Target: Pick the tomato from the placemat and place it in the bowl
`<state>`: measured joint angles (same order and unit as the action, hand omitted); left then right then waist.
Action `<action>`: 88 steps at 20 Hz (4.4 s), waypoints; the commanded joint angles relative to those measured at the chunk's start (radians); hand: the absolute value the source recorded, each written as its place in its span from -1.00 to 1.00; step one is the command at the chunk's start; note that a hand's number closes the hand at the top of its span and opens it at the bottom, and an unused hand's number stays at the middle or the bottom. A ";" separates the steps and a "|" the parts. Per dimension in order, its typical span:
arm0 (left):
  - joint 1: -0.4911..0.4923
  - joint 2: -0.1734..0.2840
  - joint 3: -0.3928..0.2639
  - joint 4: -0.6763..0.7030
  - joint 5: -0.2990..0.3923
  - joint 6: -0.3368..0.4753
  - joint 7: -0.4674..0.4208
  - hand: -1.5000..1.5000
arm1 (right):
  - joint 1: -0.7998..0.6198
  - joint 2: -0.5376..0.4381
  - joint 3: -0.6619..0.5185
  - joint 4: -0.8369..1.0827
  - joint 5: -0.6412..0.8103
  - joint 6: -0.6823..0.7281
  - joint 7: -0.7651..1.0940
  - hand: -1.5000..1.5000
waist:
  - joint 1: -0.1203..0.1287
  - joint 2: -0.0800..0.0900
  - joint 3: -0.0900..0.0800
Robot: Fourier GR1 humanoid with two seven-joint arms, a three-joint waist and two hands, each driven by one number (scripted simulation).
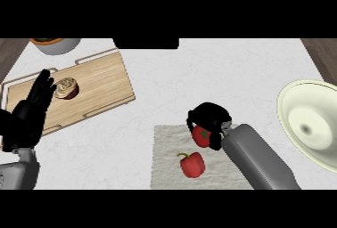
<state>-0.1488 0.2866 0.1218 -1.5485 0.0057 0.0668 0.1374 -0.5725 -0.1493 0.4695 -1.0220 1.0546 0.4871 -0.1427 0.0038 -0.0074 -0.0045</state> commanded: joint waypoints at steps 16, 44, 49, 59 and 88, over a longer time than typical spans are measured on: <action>0.053 0.030 0.075 0.010 0.025 -0.045 -0.038 0.00 | 0.457 -0.025 -0.161 -0.552 0.049 -0.165 0.396 1.00 | -0.039 -0.004 0.003; -0.042 -0.009 0.054 0.048 -0.016 -0.038 -0.014 0.00 | 0.318 -0.154 -0.881 -1.029 -0.336 -0.027 0.467 1.00 | -0.005 0.008 0.005; 0.031 -0.027 0.040 -0.021 -0.011 -0.051 -0.013 0.00 | 0.316 -0.195 -0.921 -0.717 -0.301 -0.207 0.243 1.00 | 0.005 0.010 0.005; -0.001 -0.030 0.032 -0.001 -0.031 -0.055 -0.019 0.00 | 0.262 -0.362 -0.848 -0.306 -0.122 -0.267 0.172 1.00 | 0.018 0.020 0.003; 0.006 -0.056 0.037 0.037 -0.057 -0.040 -0.056 0.00 | 0.195 -0.782 -1.446 0.591 -0.840 0.179 -0.281 -1.00 | 0.001 0.014 0.008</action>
<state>-0.1523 0.2355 0.1605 -1.5283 -0.0463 0.0299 0.1089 -0.4471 -0.8275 -0.9416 -0.5413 0.2456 0.5707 -0.3562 0.0024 0.0048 0.0025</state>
